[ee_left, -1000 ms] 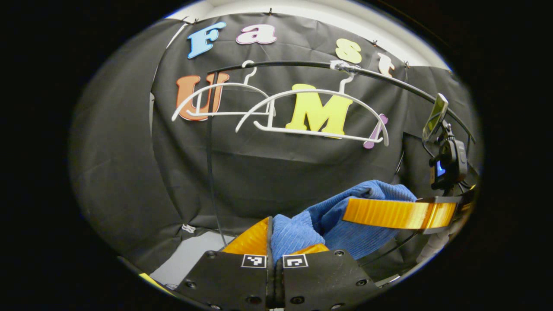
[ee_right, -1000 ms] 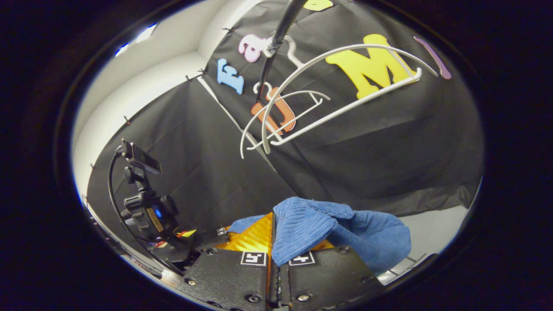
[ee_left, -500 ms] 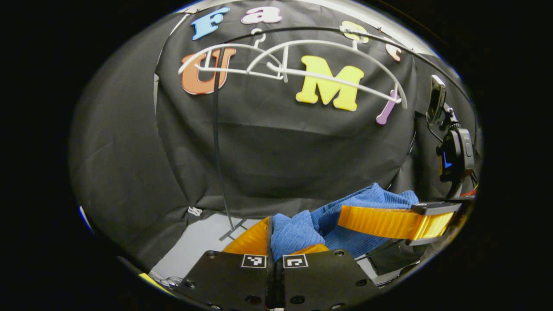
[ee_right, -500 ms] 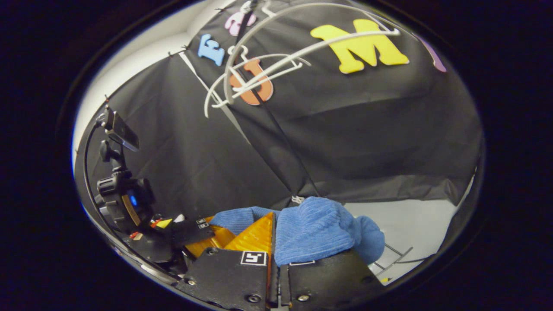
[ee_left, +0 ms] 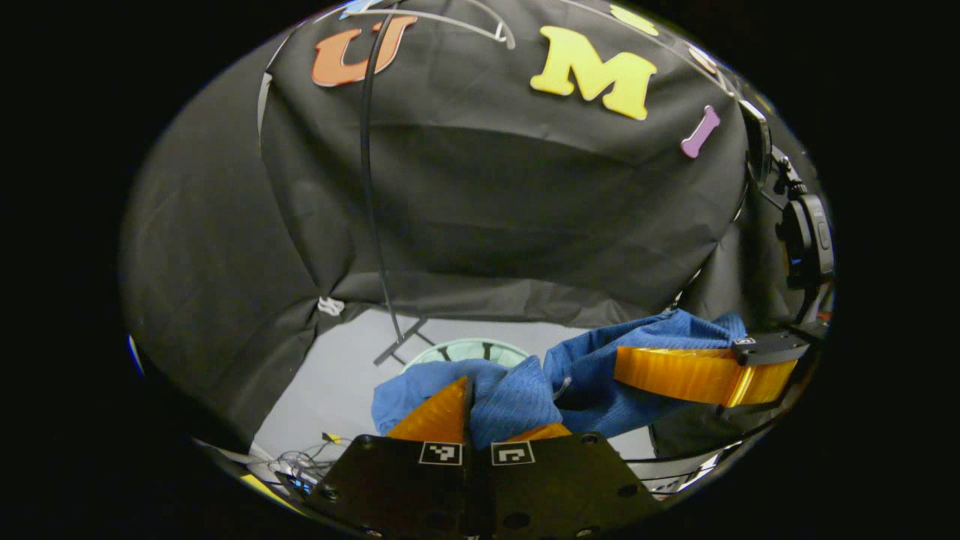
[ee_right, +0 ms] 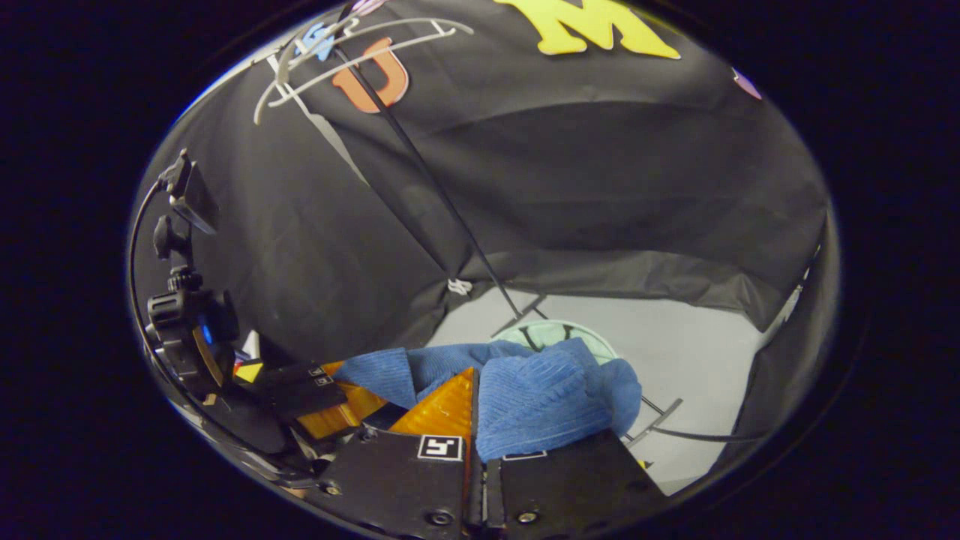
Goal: Grasp the clothes on the hanger with both hands and then place them into the laundry hamper below.
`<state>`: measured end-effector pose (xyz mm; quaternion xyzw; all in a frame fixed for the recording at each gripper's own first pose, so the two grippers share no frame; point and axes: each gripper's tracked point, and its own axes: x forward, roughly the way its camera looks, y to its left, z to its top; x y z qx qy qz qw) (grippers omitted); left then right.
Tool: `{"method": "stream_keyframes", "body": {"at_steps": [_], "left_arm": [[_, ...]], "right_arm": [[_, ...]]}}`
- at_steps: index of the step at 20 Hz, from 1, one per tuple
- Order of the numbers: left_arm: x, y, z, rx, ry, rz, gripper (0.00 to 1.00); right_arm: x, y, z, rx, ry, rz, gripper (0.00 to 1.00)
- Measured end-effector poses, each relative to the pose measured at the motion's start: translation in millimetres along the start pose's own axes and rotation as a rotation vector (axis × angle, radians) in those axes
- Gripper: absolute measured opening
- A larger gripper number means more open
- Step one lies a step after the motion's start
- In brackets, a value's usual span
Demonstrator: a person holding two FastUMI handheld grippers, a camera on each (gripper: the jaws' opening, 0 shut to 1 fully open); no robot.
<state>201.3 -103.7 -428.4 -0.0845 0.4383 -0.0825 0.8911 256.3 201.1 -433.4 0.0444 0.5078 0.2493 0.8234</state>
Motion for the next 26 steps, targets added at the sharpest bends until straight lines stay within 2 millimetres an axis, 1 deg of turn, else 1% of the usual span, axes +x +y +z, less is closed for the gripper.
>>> {"method": "stream_keyframes", "body": {"at_steps": [1, 3, 4, 5, 6, 7, 9, 11, 12, 13, 14, 15, 16, 17, 18, 19, 20, 21, 23, 24, 25, 26], "left_arm": [[6.4, 3.3, -9.2, -0.003, 0.028, 0.011, 0.00], [17.2, 9.9, -20.0, -0.025, 0.094, 0.036, 0.00], [17.3, 14.0, -22.8, -0.032, 0.116, 0.048, 0.04], [17.5, 21.5, -24.9, -0.033, 0.118, 0.063, 0.00], [17.9, 25.8, -25.1, -0.030, 0.122, 0.071, 0.00], [18.9, 27.0, -29.4, -0.026, 0.122, 0.078, 0.01], [20.5, 31.8, -27.6, -0.020, 0.122, 0.087, 0.01], [22.1, 29.5, -25.4, -0.026, 0.119, 0.076, 0.03], [22.7, 24.4, -24.7, -0.030, 0.121, 0.061, 0.05], [23.8, 19.7, -23.4, -0.028, 0.116, 0.044, 0.12], [27.0, 17.6, -24.3, -0.025, 0.110, 0.030, 0.01], [23.8, 15.9, -20.4, -0.020, 0.108, 0.026, 0.31], [23.7, 17.9, -20.1, -0.011, 0.100, 0.031, 0.45], [22.2, 21.5, -20.7, -0.001, 0.099, 0.045, 0.58], [21.2, 24.1, -20.3, 0.003, 0.099, 0.052, 0.71], [20.9, 25.3, -21.4, 0.004, 0.096, 0.058, 0.79], [19.8, 25.2, -20.9, 0.004, 0.098, 0.061, 0.89], [18.4, 26.1, -20.8, 0.003, 0.099, 0.064, 1.00], [20.6, 30.8, -23.1, -0.005, 0.100, 0.071, 1.00], [21.4, 33.6, -25.1, -0.011, 0.099, 0.072, 0.97], [21.0, 35.2, -26.7, -0.013, 0.102, 0.075, 0.97], [19.1, 36.6, -28.1, -0.013, 0.101, 0.076, 1.00]], "right_arm": [[5.4, -3.8, -3.6, -0.003, 0.031, -0.023, 0.05], [10.9, -8.9, -10.1, -0.013, 0.078, -0.044, 0.05], [11.2, -16.7, -12.5, -0.023, 0.094, -0.059, 0.05], [12.7, -22.0, -11.4, -0.033, 0.101, -0.075, 0.05], [15.4, -27.1, -14.0, -0.039, 0.106, -0.089, 0.05], [15.1, -31.0, -14.1, -0.037, 0.114, -0.103, 0.05], [12.1, -29.4, -15.3, -0.024, 0.128, -0.106, 0.06], [12.2, -32.2, -11.3, -0.033, 0.121, -0.113, 0.09], [12.4, -31.6, -8.7, -0.038, 0.121, -0.113, 0.10], [10.6, -30.8, -6.7, -0.039, 0.117, -0.108, 0.09], [7.7, -28.8, -5.2, -0.043, 0.113, -0.112, 0.16], [4.7, -29.6, 0.2, -0.048, 0.105, -0.116, 0.29], [5.4, -29.8, 2.5, -0.054, 0.101, -0.122, 0.36], [6.0, -30.7, 4.1, -0.059, 0.097, -0.131, 0.45], [7.4, -29.2, 1.9, -0.060, 0.092, -0.135, 0.51], [7.2, -30.6, 2.5, -0.060, 0.089, -0.141, 0.63], [7.5, -31.7, -1.2, -0.061, 0.092, -0.144, 0.64], [6.6, -31.8, -1.3, -0.057, 0.093, -0.149, 0.70], [7.9, -33.1, -2.5, -0.051, 0.099, -0.151, 0.75], [8.7, -31.5, -4.3, -0.049, 0.104, -0.152, 0.75], [9.0, -33.0, -6.1, -0.051, 0.111, -0.158, 0.75], [8.9, -34.5, -7.0, -0.054, 0.109, -0.160, 0.77]]}}
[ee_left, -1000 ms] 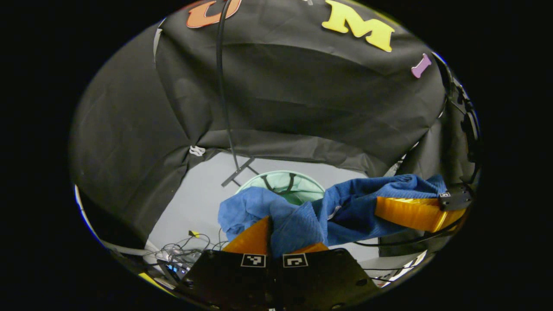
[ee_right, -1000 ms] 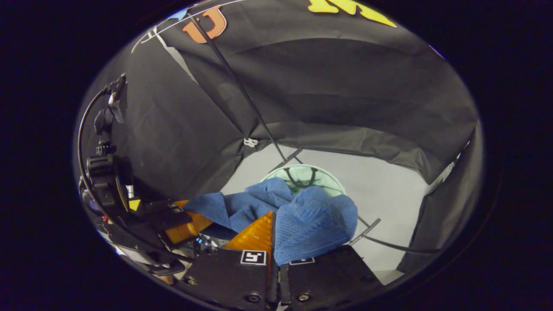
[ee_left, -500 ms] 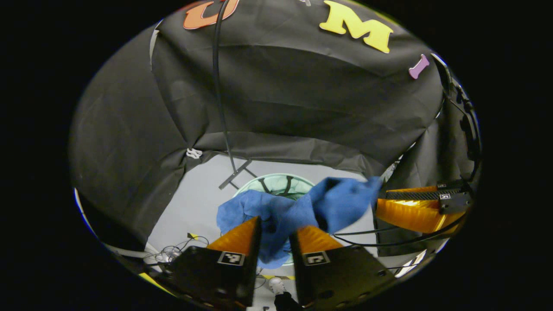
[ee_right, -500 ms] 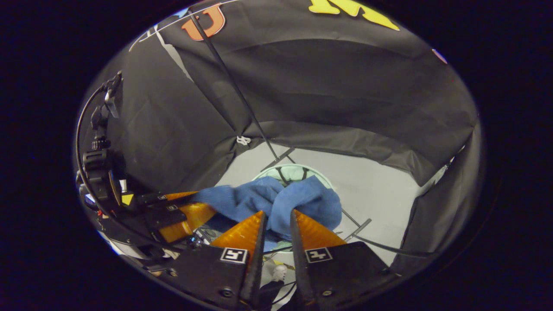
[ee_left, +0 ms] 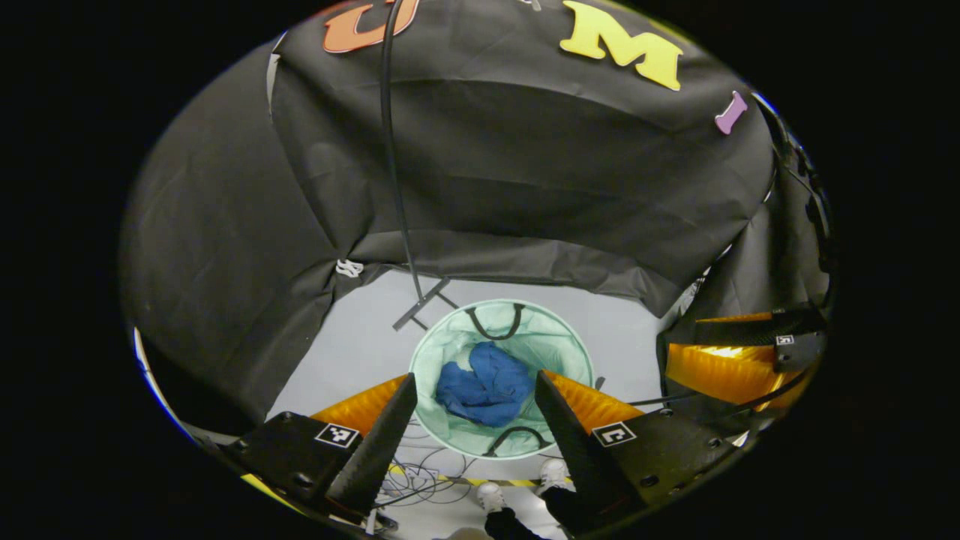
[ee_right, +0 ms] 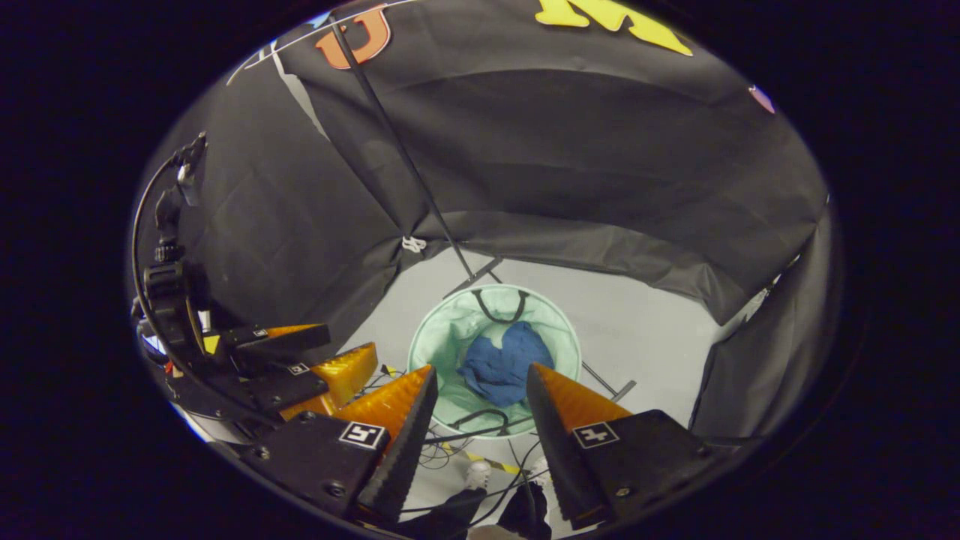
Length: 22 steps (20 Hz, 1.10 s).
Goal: Grasp the clothes on the hanger with both hands and then place them into the laundry hamper below.
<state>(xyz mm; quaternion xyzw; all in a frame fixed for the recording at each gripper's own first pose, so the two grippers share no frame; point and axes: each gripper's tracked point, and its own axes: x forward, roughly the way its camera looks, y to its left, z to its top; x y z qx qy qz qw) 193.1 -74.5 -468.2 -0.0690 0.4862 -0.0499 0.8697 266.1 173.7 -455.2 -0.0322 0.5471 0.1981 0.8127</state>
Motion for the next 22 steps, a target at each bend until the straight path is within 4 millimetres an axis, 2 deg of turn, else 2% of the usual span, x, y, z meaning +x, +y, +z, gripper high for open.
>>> {"method": "stream_keyframes", "body": {"at_steps": [1, 4, 7, 9, 10, 12, 15, 18, 19, 21, 22], "left_arm": [[-0.2, 1.2, -2.1, 0.000, 0.003, 0.001, 0.97], [-4.6, 4.1, -6.4, 0.003, 0.003, 0.006, 1.00], [-12.2, 8.4, -8.3, 0.011, -0.010, 0.008, 0.97], [-24.6, 10.2, -2.8, 0.028, -0.039, 0.019, 1.00], [-36.0, 9.4, 5.6, 0.039, -0.070, 0.024, 0.97], [-71.2, 1.7, 27.3, 0.065, -0.151, 0.023, 0.97], [-135.1, -6.7, 51.9, 0.112, -0.297, 0.020, 0.97], [-194.3, -9.9, 64.7, 0.134, -0.412, 0.018, 1.00], [-215.0, -14.3, 68.4, 0.135, -0.448, 0.014, 0.97], [-252.5, -21.4, 75.4, 0.142, -0.506, 0.010, 1.00], [-270.6, -25.6, 77.9, 0.147, -0.530, 0.013, 0.96]], "right_arm": [[0.6, -2.1, 0.5, -0.004, 0.001, -0.008, 0.77], [-0.1, -1.5, 1.3, -0.001, -0.008, -0.014, 0.77], [-3.6, -1.6, 2.1, 0.003, -0.022, -0.025, 0.78], [-7.3, -1.4, 5.8, -0.003, -0.053, -0.034, 0.77], [-13.8, -0.8, 7.7, -0.011, -0.084, -0.041, 0.78], [-34.8, 1.0, 13.6, -0.047, -0.153, -0.063, 0.78], [-93.2, 8.6, 22.4, -0.052, -0.295, -0.087, 0.78], [-142.4, 10.6, 30.2, -0.077, -0.431, -0.129, 0.78], [-158.2, 10.3, 34.4, -0.082, -0.476, -0.138, 0.78], [-192.5, -0.2, 34.3, -0.079, -0.556, -0.153, 0.78], [-212.3, -3.0, 30.4, -0.068, -0.592, -0.148, 0.81]]}}
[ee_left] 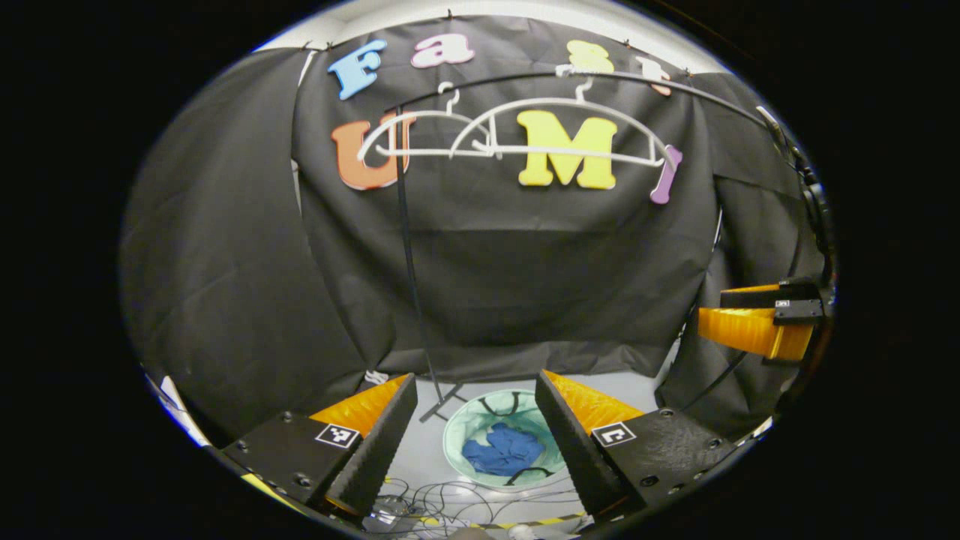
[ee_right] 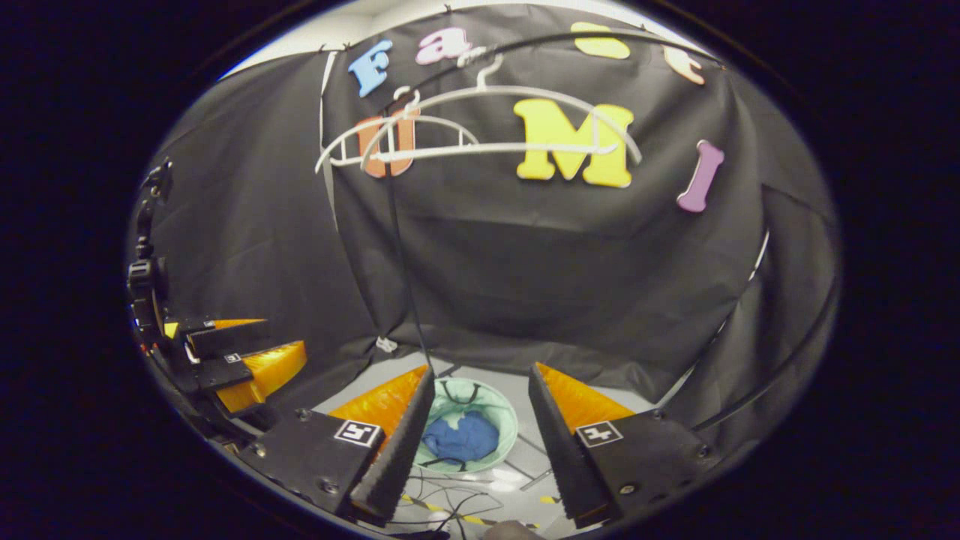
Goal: Grasp the clothes on the hanger with both hands and then place them into the laundry hamper below.
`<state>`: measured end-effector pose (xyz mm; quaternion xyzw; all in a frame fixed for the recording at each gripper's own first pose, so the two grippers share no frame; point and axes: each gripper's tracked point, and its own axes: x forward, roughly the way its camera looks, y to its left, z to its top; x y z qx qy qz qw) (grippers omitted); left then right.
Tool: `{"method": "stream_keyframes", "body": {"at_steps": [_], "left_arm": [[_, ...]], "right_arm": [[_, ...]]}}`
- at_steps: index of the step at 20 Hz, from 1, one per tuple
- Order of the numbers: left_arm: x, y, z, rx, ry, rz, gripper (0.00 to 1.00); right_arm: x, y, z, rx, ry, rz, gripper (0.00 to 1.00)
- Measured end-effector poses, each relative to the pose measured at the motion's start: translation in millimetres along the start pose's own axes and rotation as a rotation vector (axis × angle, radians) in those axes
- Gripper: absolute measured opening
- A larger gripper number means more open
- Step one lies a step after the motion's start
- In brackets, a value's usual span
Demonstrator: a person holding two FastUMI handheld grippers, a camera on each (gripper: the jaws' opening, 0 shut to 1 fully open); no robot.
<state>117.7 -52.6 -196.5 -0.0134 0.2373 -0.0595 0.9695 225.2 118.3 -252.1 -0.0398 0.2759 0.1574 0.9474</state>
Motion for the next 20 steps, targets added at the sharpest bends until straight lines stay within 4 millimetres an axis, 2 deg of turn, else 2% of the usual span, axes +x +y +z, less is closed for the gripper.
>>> {"method": "stream_keyframes", "body": {"at_steps": [1, 2, 3, 4, 5, 6, 7, 12, 14, 16, 18, 20], "left_arm": [[-13.6, -2.9, 9.8, 0.004, -0.023, 0.005, 0.96], [-28.2, -8.2, 18.4, 0.002, -0.045, 0.010, 0.97], [-40.5, -15.9, 26.5, -0.002, -0.063, 0.009, 1.00], [-54.2, -24.6, 32.4, -0.007, -0.081, 0.012, 0.92], [-66.2, -32.3, 37.1, -0.014, -0.095, 0.016, 0.97], [-78.8, -41.7, 41.4, -0.022, -0.116, 0.010, 0.92], [-91.0, -51.7, 47.7, -0.026, -0.135, 0.008, 0.93], [-155.3, -73.9, 88.4, -0.018, -0.269, 0.052, 1.00], [-178.3, -78.3, 99.1, -0.013, -0.319, 0.073, 1.00], [-193.9, -72.5, 97.3, -0.019, -0.349, 0.084, 1.00], [-210.7, -76.3, 98.6, -0.017, -0.375, 0.085, 1.00], [-221.6, -75.0, 99.4, -0.010, -0.395, 0.097, 0.93]], "right_arm": [[-16.2, -4.8, 6.5, 0.005, -0.018, 0.002, 0.84], [-36.1, -8.1, 16.8, 0.008, -0.050, 0.007, 0.92], [-47.7, -16.4, 23.3, -0.029, -0.081, -0.022, 0.99], [-63.8, -27.4, 29.8, -0.043, -0.104, -0.022, 0.99], [-80.9, -32.3, 35.9, -0.040, -0.122, -0.012, 1.00], [-97.0, -31.8, 40.7, -0.034, -0.150, -0.001, 1.00], [-111.6, -34.9, 48.4, -0.038, -0.177, 0.003, 1.00], [-190.4, -49.0, 79.6, -0.045, -0.328, 0.027, 1.00], [-209.3, -56.1, 88.9, -0.019, -0.387, 0.027, 1.00], [-228.7, -65.6, 92.3, 0.001, -0.432, 0.016, 0.99], [-245.0, -73.5, 96.0, 0.008, -0.466, 0.002, 0.99], [-253.7, -81.0, 95.5, 0.009, -0.490, -0.017, 1.00]]}}
